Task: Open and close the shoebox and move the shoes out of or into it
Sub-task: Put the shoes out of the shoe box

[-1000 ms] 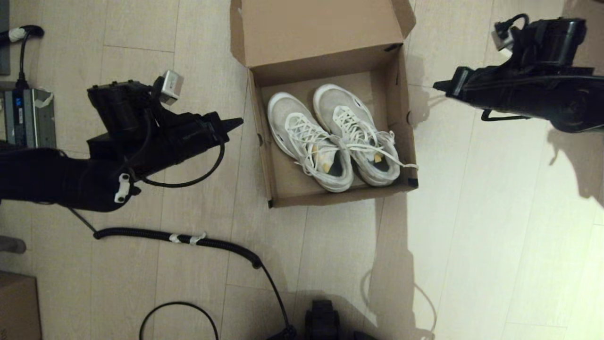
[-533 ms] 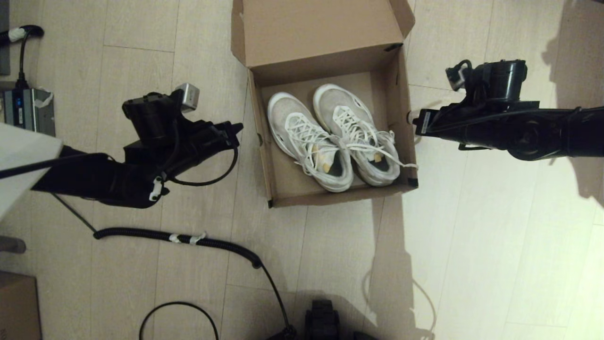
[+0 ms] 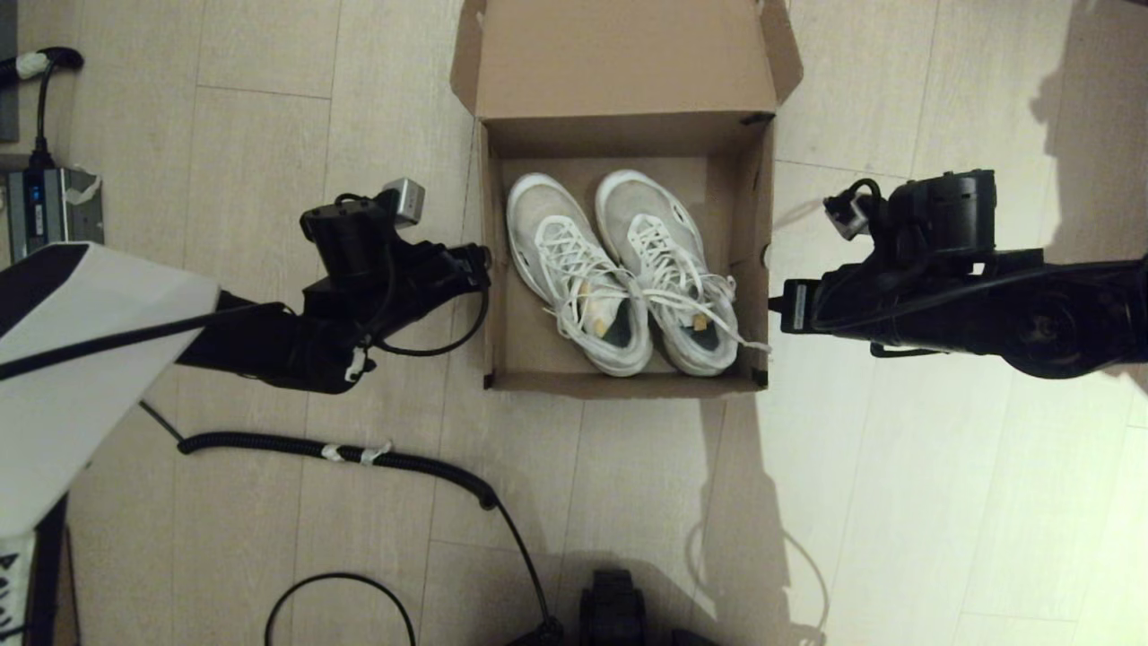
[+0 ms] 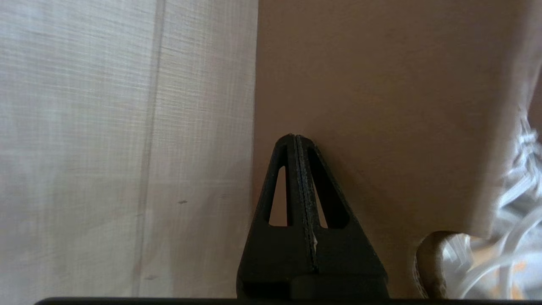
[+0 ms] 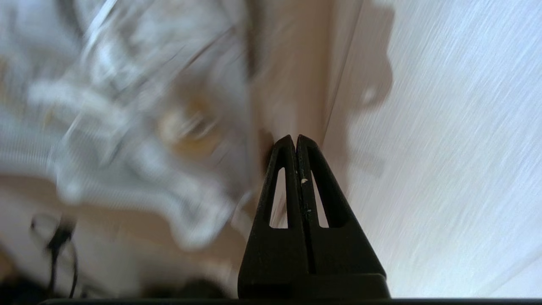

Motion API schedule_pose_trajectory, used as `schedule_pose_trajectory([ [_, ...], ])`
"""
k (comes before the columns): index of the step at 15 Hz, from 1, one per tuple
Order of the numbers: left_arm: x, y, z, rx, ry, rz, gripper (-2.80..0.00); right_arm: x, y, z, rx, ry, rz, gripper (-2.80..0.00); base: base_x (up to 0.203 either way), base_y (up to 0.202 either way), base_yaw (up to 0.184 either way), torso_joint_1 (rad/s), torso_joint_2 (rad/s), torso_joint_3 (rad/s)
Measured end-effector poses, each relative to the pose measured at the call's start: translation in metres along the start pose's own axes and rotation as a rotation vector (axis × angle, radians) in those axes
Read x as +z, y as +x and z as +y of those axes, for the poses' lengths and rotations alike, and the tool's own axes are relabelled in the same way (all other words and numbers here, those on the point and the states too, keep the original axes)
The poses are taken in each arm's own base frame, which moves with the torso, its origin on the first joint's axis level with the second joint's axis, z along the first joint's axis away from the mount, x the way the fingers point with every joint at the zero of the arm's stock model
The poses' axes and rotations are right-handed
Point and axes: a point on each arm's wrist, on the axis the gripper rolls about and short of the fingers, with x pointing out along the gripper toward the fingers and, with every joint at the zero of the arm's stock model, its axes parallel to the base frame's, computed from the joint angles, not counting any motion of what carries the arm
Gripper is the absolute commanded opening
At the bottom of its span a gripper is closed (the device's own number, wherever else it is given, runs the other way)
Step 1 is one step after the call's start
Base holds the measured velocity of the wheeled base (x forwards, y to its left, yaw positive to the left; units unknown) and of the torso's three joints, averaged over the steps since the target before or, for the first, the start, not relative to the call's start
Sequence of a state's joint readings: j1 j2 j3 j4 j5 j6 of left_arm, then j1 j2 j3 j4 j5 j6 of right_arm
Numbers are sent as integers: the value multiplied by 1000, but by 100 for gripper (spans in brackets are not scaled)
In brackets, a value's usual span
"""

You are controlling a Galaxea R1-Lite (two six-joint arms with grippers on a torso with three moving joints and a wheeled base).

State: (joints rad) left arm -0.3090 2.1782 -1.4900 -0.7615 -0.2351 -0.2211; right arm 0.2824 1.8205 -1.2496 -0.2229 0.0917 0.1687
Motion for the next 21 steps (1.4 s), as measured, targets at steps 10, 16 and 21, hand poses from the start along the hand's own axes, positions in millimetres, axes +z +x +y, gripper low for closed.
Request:
schedule_pose_trajectory([
  [10, -36, -25, -22, 2, -20, 92, -280, -31, -77, 16, -29, -41, -26, -280, 0, 0, 0, 0, 0, 0],
  [16, -14, -59, 6, 118, -12, 61, -280, -38, -57, 44, -32, -114, -64, -280, 0, 0, 0, 0, 0, 0],
  [21, 0, -85, 19, 221, -6, 30, -280, -51, -15, 78, -66, -184, -107, 0, 0, 0, 0, 0, 0, 0],
])
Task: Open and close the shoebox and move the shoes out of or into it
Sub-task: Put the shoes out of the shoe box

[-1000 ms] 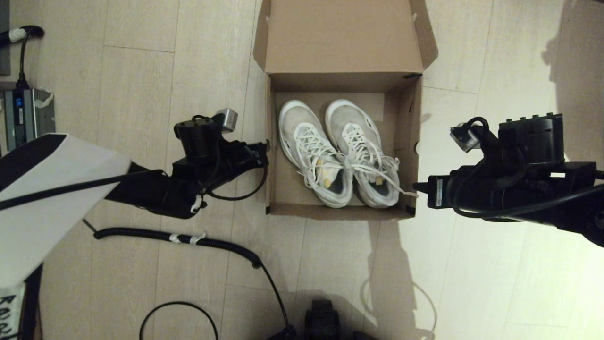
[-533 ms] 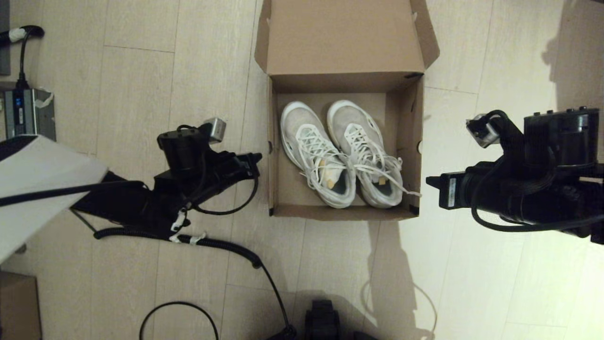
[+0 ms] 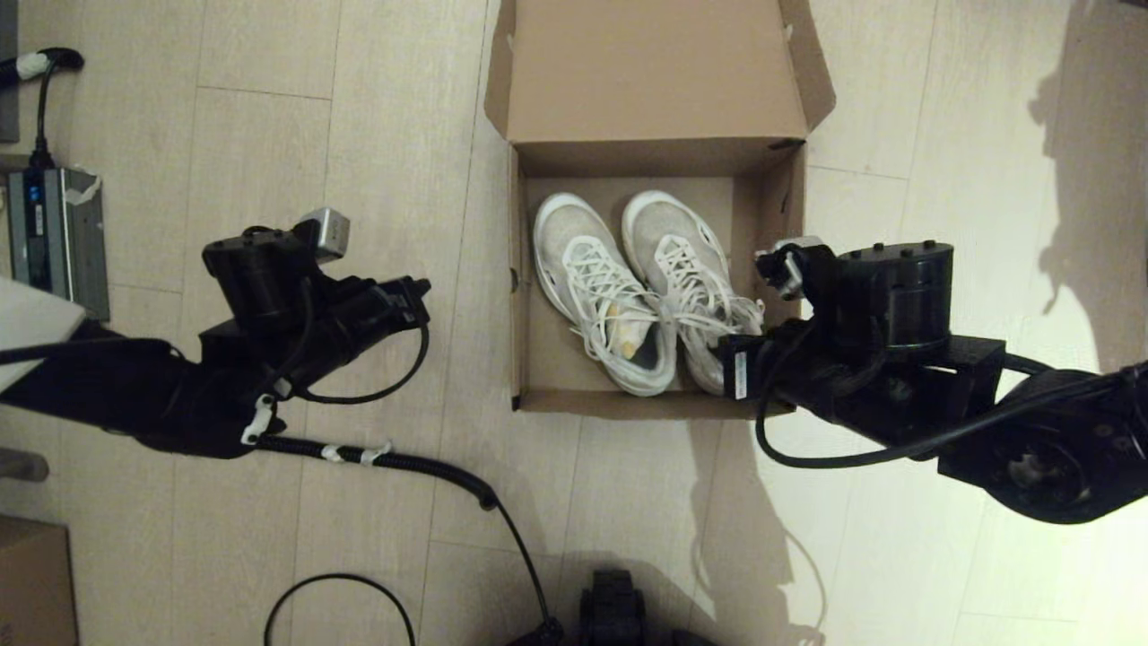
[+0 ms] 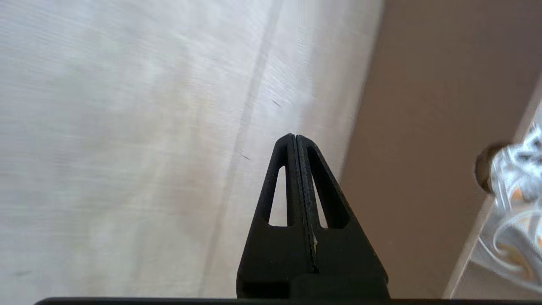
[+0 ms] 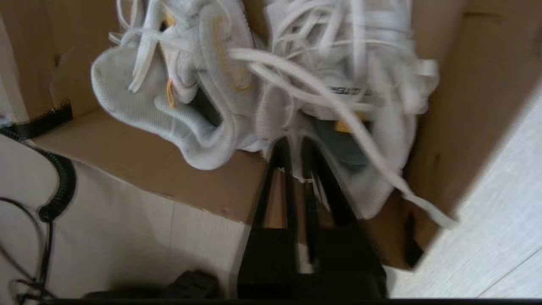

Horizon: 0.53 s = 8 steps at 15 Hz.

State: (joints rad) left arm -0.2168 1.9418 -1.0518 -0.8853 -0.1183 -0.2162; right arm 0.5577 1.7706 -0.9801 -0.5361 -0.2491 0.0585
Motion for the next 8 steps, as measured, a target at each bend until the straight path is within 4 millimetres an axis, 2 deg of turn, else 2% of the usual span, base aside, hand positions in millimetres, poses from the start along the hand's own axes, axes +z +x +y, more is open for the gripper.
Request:
schedule_pose_trajectory([
  [8, 0, -13, 0, 29, 1, -15, -280, -1, 21, 20, -34, -10, -19, 0, 0, 0, 0, 0, 0, 0],
])
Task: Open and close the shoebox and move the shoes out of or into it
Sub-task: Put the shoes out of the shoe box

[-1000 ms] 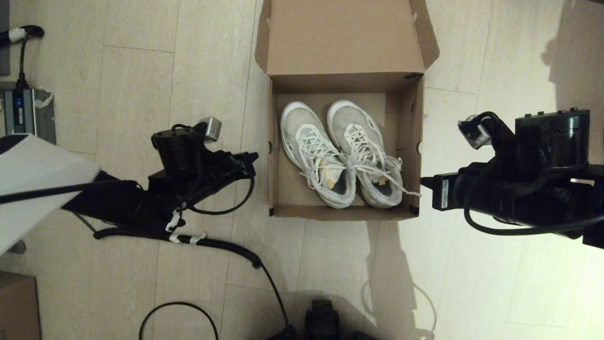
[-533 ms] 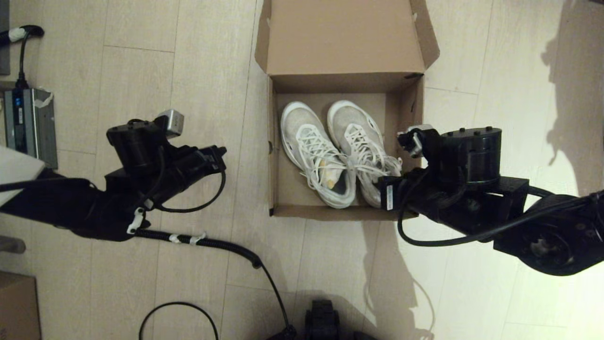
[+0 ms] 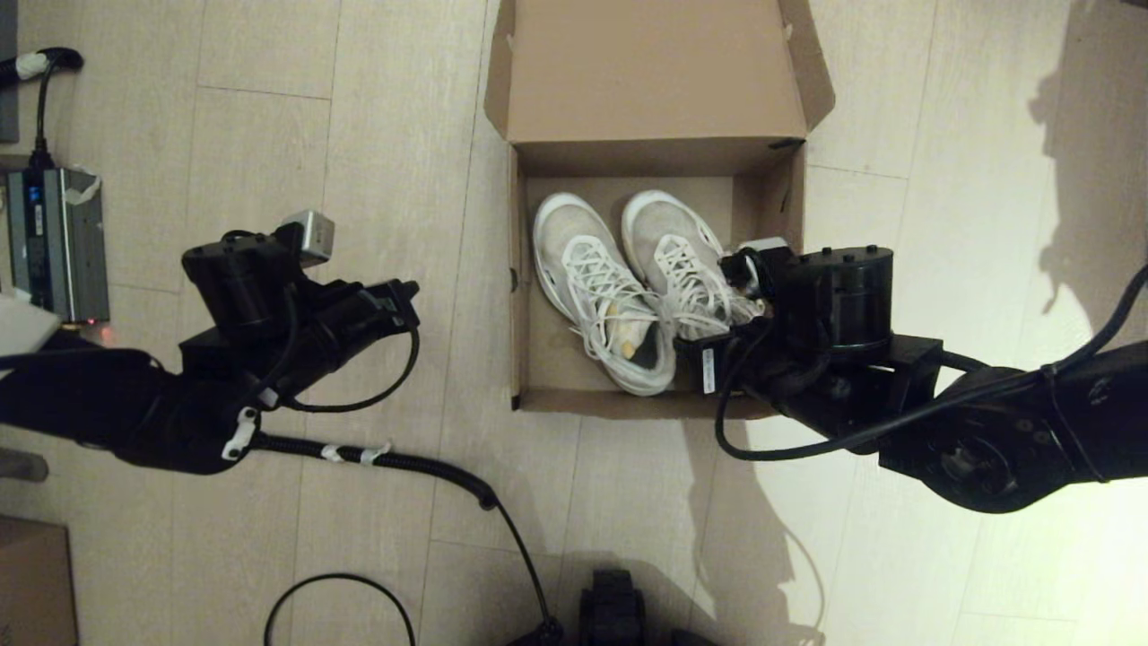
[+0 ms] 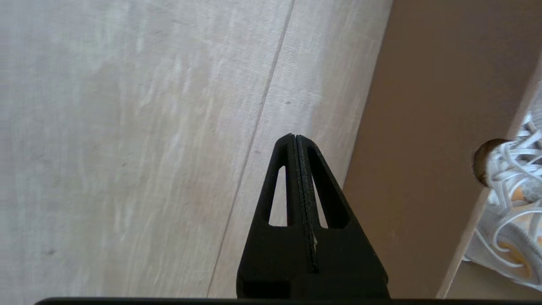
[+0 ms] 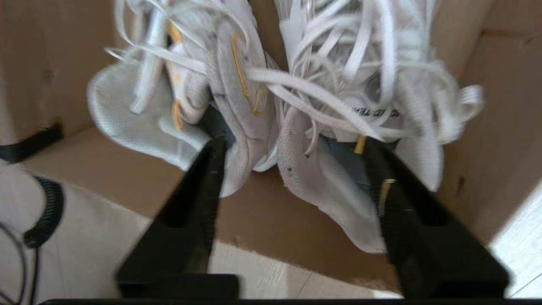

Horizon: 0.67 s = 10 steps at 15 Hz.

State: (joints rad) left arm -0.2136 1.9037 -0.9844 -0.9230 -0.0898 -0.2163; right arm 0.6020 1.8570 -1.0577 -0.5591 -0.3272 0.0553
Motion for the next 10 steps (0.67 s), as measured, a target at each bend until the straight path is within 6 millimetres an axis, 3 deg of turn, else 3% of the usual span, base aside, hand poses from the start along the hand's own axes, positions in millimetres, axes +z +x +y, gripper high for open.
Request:
schedule_pose_trajectory([
  [5, 4, -11, -1, 1, -1, -2, -280, -17, 34, 11, -71, 8, -35, 0, 0, 0, 0, 0, 0, 0],
  [10, 9, -24, -3, -1, -1, -7, -280, -21, 58, 18, -127, 7, -42, 0, 0, 0, 0, 0, 0, 0],
])
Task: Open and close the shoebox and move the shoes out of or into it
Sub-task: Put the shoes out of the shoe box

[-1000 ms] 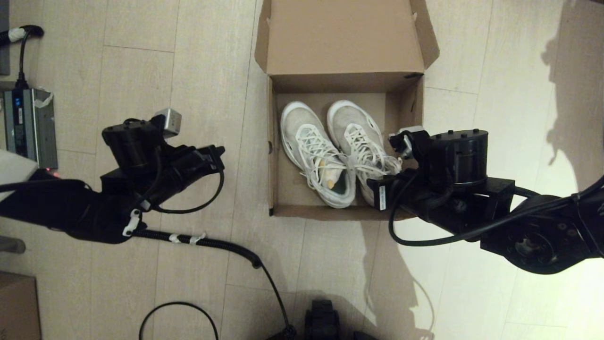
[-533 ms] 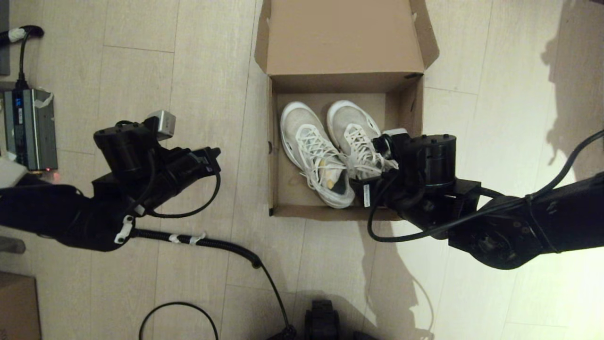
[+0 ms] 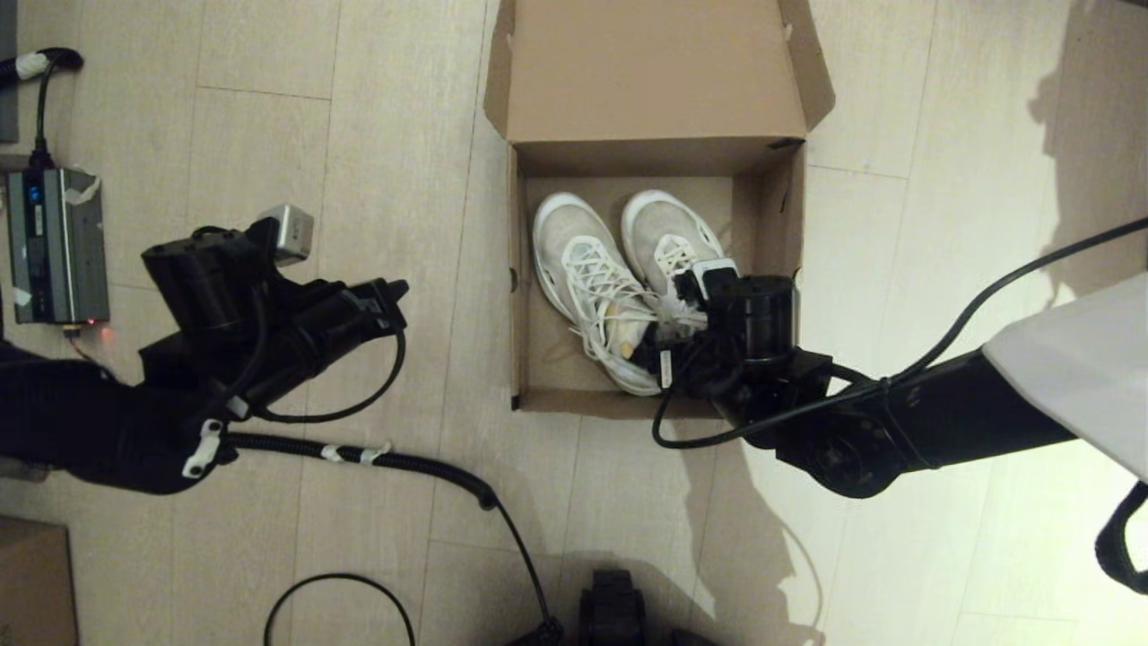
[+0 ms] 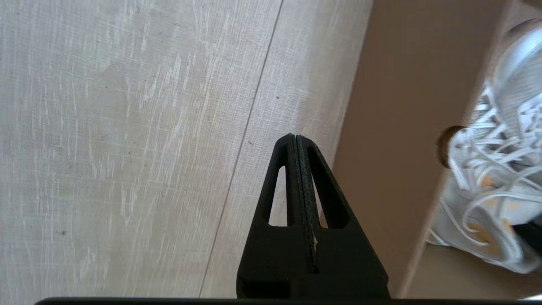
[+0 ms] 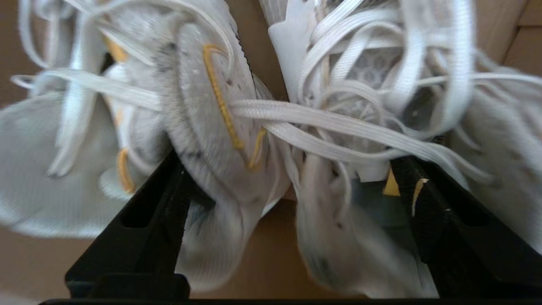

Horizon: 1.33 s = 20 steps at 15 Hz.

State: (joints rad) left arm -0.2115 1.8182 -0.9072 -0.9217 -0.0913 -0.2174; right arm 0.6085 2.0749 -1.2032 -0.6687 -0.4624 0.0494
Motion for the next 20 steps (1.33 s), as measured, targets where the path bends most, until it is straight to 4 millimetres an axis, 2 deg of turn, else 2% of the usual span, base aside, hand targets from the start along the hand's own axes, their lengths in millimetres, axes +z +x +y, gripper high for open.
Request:
schedule_pose_trajectory([
  [1, 2, -3, -1, -1, 0, -4, -280, -2, 3, 2, -3, -2, 2, 0, 0, 0, 0, 0, 0, 0],
  [2, 4, -6, -1, -1, 1, -9, -280, -4, 7, 3, -9, -4, 4, -280, 0, 0, 0, 0, 0, 0],
  [6, 10, -18, -1, 3, 2, -20, -280, -9, 14, 6, -16, -11, 10, -280, 0, 0, 0, 0, 0, 0],
  [10, 20, -30, 0, 9, 4, -40, -280, 4, 11, 6, -17, -31, -1, -280, 0, 0, 0, 0, 0, 0],
  [14, 31, -44, -4, 8, 6, -52, -280, 34, -16, 1, 14, -53, 43, -280, 0, 0, 0, 0, 0, 0],
  [20, 50, -67, -11, 7, 8, -66, -280, 89, -76, -7, 202, 32, 104, -280, 0, 0, 0, 0, 0, 0],
])
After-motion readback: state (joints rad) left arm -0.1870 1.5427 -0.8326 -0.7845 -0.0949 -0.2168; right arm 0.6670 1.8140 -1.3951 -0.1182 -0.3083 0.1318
